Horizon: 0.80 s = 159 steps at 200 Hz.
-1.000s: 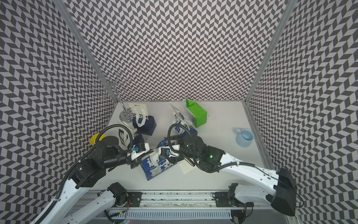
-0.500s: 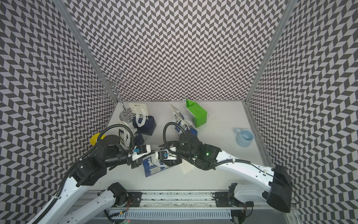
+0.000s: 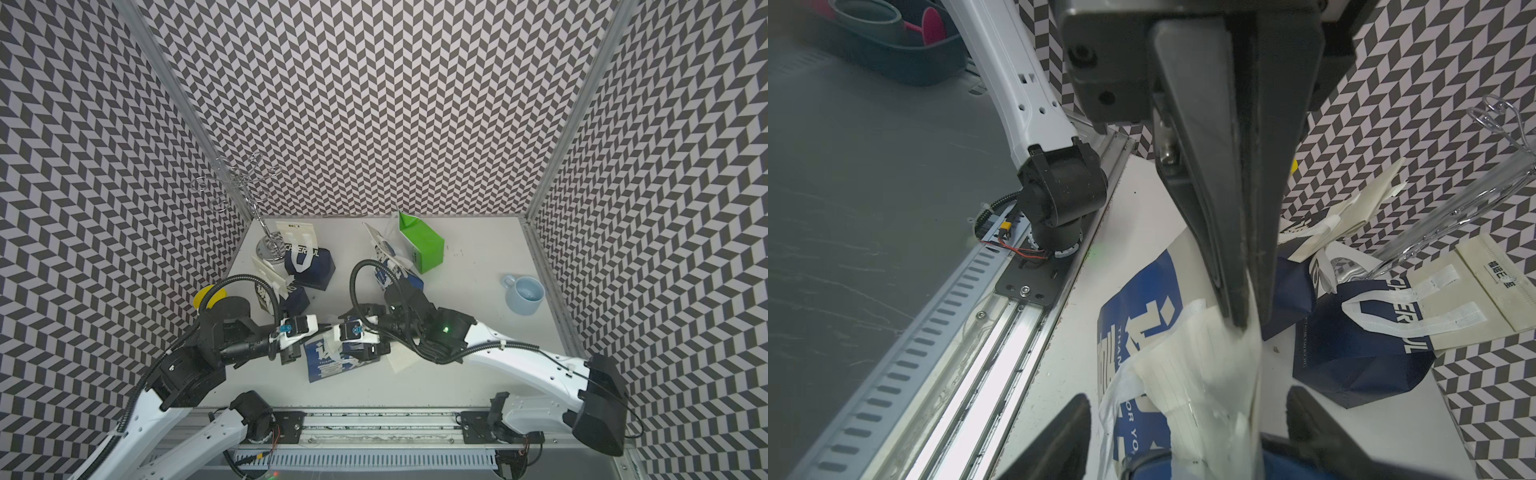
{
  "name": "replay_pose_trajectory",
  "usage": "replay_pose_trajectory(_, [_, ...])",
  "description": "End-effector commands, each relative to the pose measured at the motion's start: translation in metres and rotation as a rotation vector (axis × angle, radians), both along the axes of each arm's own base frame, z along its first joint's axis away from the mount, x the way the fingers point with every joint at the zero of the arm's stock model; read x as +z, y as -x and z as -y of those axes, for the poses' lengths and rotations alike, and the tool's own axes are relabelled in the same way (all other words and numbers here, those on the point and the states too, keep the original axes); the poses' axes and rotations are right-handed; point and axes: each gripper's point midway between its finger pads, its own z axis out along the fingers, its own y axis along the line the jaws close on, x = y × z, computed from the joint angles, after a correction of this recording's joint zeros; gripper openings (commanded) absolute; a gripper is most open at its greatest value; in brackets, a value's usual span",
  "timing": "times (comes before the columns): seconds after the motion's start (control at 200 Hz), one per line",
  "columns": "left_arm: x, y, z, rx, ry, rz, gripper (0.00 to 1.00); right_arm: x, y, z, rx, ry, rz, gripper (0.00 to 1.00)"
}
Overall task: Staple the receipts to the bags
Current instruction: Staple the receipt to the takeout bag.
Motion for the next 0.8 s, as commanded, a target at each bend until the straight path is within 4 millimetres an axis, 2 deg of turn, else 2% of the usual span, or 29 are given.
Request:
replay_pose_trajectory(0.0, [0.062, 0.011, 0.009, -0.078, 0.183, 0.174, 0.0, 0.039, 0.0, 0.01, -0.02, -0.1, -0.008, 0.76])
replay_pose_trajectory(0.23, [0.059, 0.009, 0.01, -0.078, 0.19, 0.182, 0.0, 0.092, -0.012, 0.048, -0.176, -0.307, 0.055, 0.82])
replay_pose_trajectory(0.3, [0.059, 0.008, 0.01, -0.072, 0.193, 0.183, 0.0, 0.102, -0.016, 0.063, -0.234, -0.338, 0.08, 0.83])
replay_pose_trajectory(0.381, [0.059, 0.006, 0.01, -0.066, 0.194, 0.188, 0.0, 0.104, -0.022, 0.078, -0.313, -0.347, 0.1, 0.82])
replay_pose_trajectory(0.481, [0.06, 0.006, 0.009, -0.062, 0.198, 0.194, 0.0, 0.087, -0.023, 0.089, -0.36, -0.296, 0.067, 0.77])
replay_pose_trajectory(0.596, [0.061, 0.004, 0.01, -0.057, 0.197, 0.201, 0.0, 0.055, -0.011, 0.089, -0.333, -0.222, -0.064, 0.65])
replay_pose_trajectory(0.646, [0.062, 0.003, 0.01, -0.055, 0.199, 0.207, 0.0, 0.041, -0.008, 0.088, -0.323, -0.214, -0.113, 0.54])
replay_pose_trajectory(0.726, [0.063, 0.003, 0.01, -0.058, 0.203, 0.213, 0.0, 0.025, -0.009, 0.086, -0.342, -0.237, -0.181, 0.29])
replay_pose_trajectory(0.791, [0.063, 0.003, 0.011, -0.062, 0.203, 0.212, 0.0, 0.015, -0.013, 0.084, -0.362, -0.255, -0.205, 0.22])
